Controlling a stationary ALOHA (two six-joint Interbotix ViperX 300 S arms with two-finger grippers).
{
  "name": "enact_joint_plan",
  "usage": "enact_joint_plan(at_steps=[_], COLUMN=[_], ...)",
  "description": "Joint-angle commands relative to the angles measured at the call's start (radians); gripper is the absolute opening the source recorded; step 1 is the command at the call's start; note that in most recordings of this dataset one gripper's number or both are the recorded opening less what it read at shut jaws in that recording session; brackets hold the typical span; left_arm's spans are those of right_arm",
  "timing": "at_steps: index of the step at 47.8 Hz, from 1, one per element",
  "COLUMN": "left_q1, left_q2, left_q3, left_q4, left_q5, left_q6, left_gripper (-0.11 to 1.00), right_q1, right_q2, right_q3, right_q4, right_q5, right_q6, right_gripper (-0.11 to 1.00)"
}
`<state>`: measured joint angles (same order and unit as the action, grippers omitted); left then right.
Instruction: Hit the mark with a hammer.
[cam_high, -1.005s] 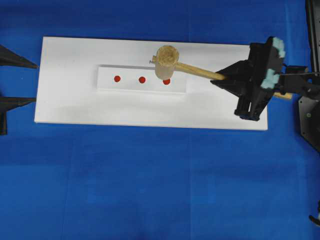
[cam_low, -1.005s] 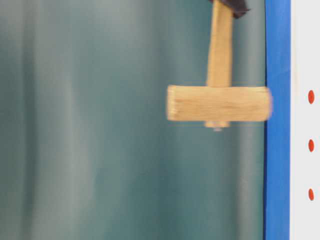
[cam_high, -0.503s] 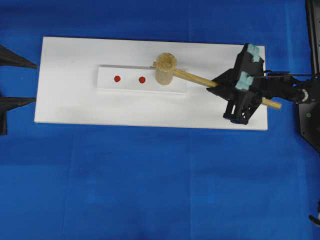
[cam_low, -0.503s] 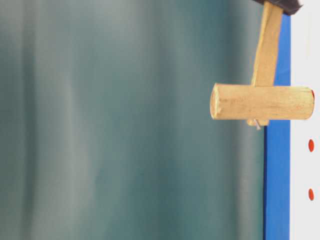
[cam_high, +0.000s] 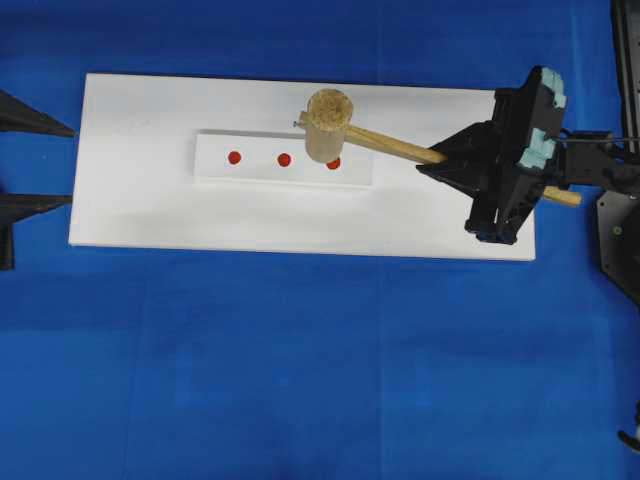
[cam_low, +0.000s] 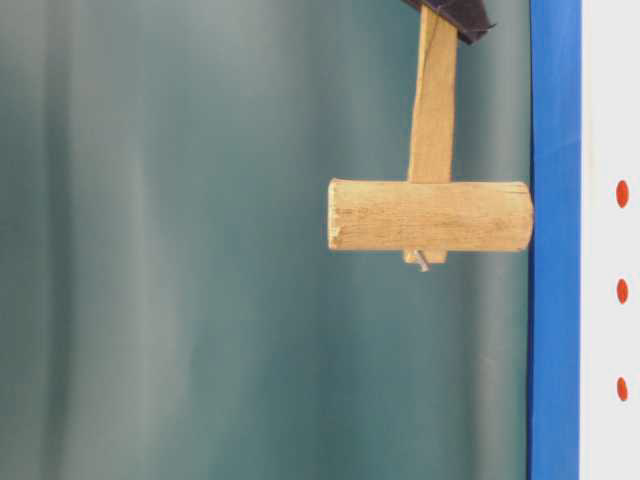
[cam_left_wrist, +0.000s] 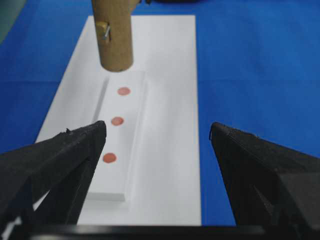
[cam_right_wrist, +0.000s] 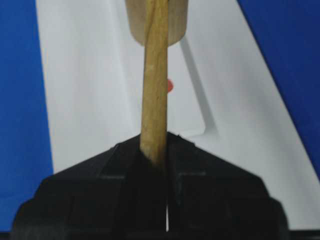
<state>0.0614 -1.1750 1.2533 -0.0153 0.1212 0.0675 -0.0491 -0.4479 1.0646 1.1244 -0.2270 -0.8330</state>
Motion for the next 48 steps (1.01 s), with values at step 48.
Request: enact_joint_plan(at_steps=[48], left_q1=[0.064], left_q2=[0.031], left_q3=[0.003], left_q4=[-0.002], left_q5=[-0.009], left_q6=[-0.037], left_gripper=[0.83], right_q1=[0.0], right_q2=[0.388], right_q3=[-0.472], right_q4=[-0.011], right_q5=[0.071], right_q6=[-0.066], right_gripper=[0.02])
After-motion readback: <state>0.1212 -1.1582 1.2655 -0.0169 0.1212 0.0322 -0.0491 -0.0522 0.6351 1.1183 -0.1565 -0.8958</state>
